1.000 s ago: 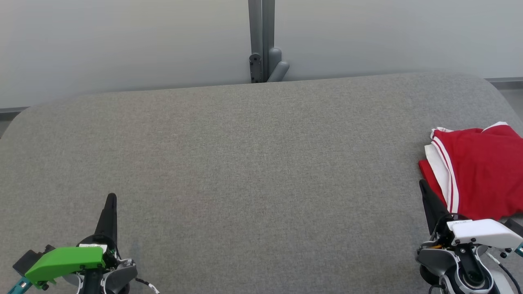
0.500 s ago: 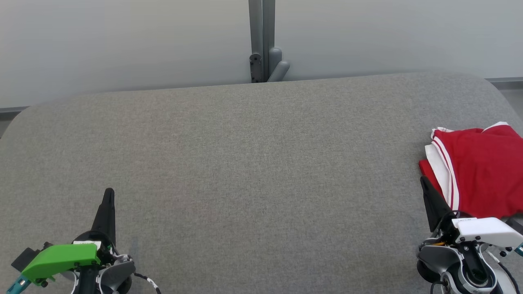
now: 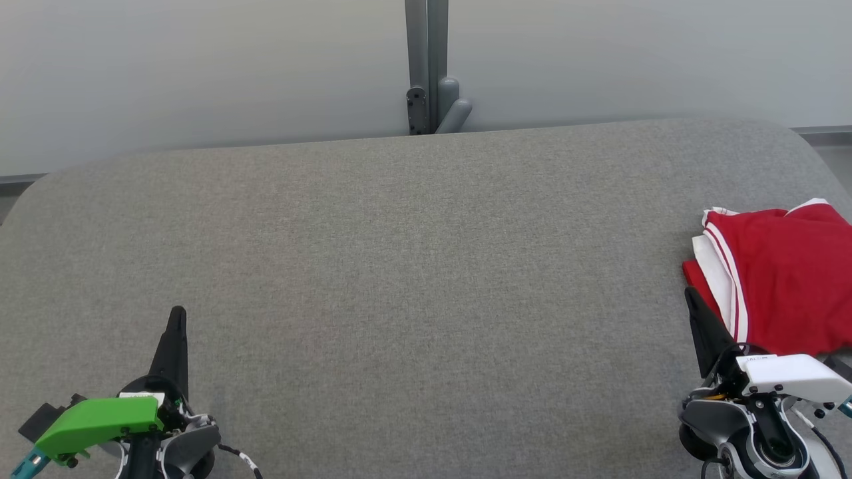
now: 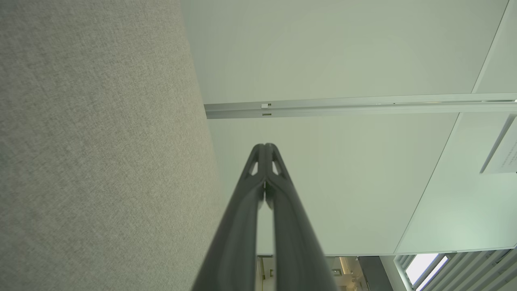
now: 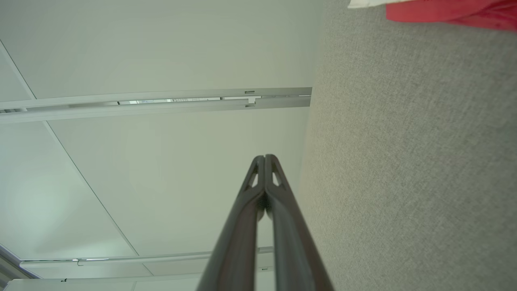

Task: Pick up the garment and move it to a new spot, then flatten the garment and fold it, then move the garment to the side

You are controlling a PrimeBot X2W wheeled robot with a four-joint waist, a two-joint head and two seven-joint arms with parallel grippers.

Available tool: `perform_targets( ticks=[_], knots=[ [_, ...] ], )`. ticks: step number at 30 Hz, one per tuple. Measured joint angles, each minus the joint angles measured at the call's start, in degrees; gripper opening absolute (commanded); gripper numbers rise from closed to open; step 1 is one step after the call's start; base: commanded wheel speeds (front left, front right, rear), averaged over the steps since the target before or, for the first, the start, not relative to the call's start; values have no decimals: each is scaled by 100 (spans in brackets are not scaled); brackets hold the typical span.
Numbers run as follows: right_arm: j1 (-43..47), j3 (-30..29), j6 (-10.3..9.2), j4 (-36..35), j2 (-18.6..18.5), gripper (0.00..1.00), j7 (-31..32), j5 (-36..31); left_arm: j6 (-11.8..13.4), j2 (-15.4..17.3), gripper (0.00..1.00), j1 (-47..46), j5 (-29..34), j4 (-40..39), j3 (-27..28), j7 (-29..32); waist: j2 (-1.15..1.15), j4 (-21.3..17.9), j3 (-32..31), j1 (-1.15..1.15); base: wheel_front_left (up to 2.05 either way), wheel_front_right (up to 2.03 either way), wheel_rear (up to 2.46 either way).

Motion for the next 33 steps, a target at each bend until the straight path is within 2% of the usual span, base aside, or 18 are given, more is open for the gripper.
perform_targets(
  ticks=[33],
  knots=[
    [-1, -1, 0, 0, -1, 0, -1, 0, 0, 0, 0, -1, 0, -2, 0, 0, 0, 0, 0, 0, 0, 0, 0]
  ],
)
